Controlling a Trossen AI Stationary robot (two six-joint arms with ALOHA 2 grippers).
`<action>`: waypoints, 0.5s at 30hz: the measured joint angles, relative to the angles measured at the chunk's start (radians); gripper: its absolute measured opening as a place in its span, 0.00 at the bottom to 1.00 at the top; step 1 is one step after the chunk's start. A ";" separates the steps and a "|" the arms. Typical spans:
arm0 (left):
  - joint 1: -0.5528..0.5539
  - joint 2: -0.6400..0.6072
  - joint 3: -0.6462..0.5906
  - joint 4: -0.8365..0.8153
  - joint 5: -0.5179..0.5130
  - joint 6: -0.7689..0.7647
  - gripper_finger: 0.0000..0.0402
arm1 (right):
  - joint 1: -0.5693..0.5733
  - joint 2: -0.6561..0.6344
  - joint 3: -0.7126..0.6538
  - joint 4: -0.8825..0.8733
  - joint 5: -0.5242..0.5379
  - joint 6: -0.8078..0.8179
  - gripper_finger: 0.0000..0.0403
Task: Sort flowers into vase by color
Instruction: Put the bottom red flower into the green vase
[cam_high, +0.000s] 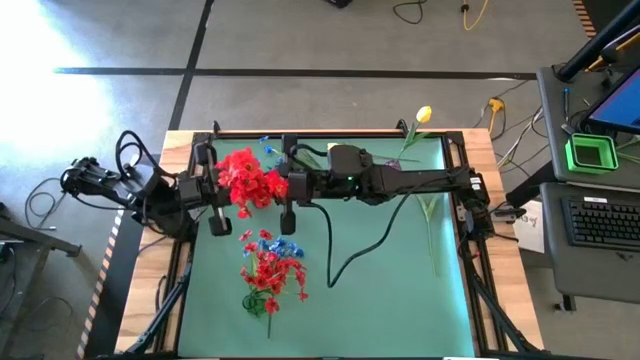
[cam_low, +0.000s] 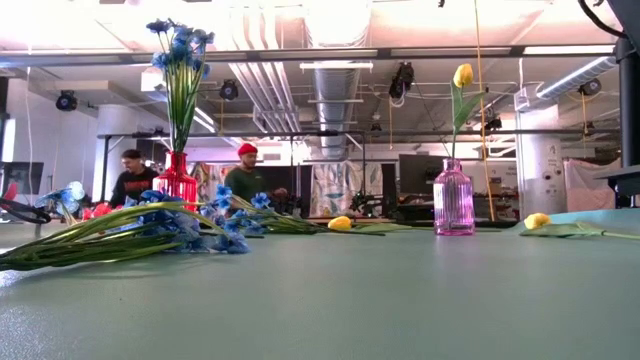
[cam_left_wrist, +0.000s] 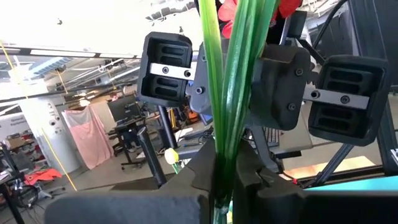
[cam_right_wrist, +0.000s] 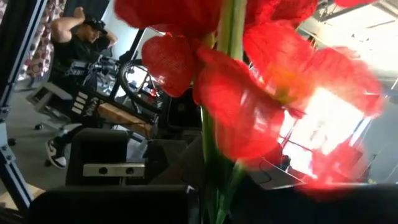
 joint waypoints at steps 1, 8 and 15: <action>0.000 0.000 0.000 0.000 0.000 -0.001 0.01 | 0.000 -0.002 0.000 -0.005 0.000 0.007 0.09; 0.000 -0.007 0.000 0.003 0.000 -0.013 0.00 | 0.000 -0.016 -0.001 -0.039 0.007 0.042 0.25; -0.008 -0.048 0.000 -0.029 -0.003 -0.054 0.00 | 0.001 -0.088 -0.003 -0.177 0.047 0.066 0.43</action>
